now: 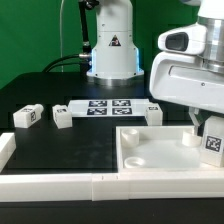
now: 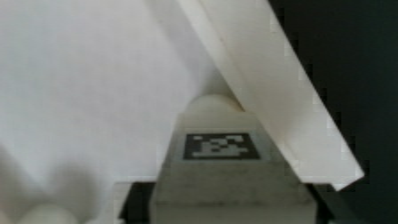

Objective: Assemble one leg

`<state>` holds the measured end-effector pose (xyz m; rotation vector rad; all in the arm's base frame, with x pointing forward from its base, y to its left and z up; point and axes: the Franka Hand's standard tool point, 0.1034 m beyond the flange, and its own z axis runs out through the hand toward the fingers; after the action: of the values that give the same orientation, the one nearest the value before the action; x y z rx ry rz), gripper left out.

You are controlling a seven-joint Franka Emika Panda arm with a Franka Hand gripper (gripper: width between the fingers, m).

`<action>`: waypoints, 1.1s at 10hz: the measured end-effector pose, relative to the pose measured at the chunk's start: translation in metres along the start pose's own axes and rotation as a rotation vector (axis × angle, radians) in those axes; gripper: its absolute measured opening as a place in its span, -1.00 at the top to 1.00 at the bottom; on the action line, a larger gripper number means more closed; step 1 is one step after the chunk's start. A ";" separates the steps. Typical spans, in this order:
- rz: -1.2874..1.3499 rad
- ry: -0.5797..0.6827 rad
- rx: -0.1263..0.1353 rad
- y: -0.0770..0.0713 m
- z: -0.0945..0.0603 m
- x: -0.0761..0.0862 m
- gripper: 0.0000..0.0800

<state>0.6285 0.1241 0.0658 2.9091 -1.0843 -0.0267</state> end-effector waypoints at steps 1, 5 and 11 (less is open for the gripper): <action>0.160 0.001 0.000 0.000 0.000 0.000 0.27; 0.380 -0.001 0.002 0.000 0.000 0.001 0.27; -0.374 -0.003 -0.001 0.002 0.001 0.001 -0.62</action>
Offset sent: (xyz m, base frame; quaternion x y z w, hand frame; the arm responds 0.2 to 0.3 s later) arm 0.0000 0.0000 0.0000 0.0000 0.0000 0.2667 0.9638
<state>0.6278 0.1218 0.0652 3.0640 -0.5247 -0.0421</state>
